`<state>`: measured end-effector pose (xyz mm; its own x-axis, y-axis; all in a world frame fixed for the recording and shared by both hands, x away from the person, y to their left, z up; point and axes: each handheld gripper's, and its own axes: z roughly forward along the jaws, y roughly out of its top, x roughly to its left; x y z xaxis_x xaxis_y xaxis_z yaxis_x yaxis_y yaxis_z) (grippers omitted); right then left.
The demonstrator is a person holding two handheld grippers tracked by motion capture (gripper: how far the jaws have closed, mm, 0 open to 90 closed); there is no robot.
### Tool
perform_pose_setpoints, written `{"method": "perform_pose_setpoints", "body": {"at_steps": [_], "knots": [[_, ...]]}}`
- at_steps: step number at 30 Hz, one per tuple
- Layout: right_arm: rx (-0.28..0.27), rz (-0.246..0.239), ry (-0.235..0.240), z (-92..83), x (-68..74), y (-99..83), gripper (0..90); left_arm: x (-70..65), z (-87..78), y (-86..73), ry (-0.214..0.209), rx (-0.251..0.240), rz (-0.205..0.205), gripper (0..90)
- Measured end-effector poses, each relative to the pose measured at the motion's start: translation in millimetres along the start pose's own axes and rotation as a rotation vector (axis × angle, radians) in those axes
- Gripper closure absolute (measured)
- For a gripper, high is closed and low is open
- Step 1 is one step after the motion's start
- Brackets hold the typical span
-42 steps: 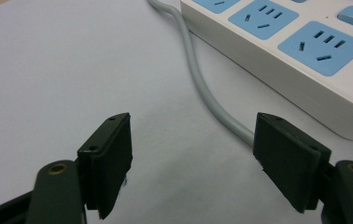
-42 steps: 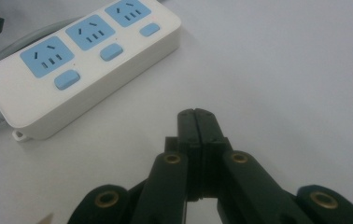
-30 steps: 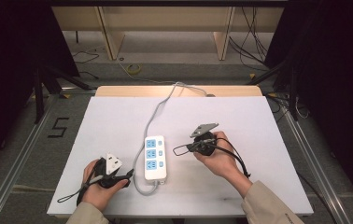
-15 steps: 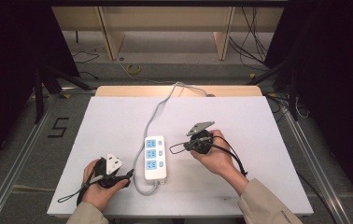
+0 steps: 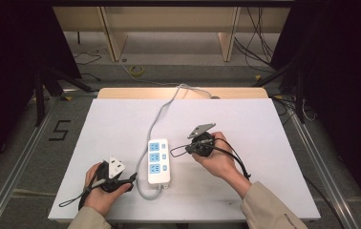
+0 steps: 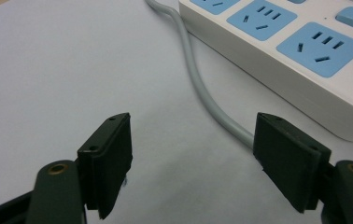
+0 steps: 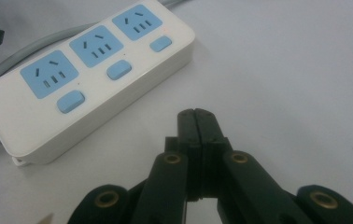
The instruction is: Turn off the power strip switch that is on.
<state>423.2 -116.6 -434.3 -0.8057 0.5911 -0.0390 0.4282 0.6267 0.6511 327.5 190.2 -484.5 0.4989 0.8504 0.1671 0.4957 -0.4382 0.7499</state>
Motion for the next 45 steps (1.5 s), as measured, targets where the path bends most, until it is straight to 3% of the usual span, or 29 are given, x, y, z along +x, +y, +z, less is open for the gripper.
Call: {"method": "perform_pose_setpoints", "body": {"at_steps": [27,45], "knots": [[0.013,-0.026,-0.001,9.4,3.5,10.0,90.0,-0.6,0.0,0.3,-0.001,-0.003,0.001,28.2],[0.02,-0.016,-0.005,13.8,2.6,17.2,90.0,-1.7,-0.1,-0.1,-0.001,-0.004,0.0,28.1]]}}
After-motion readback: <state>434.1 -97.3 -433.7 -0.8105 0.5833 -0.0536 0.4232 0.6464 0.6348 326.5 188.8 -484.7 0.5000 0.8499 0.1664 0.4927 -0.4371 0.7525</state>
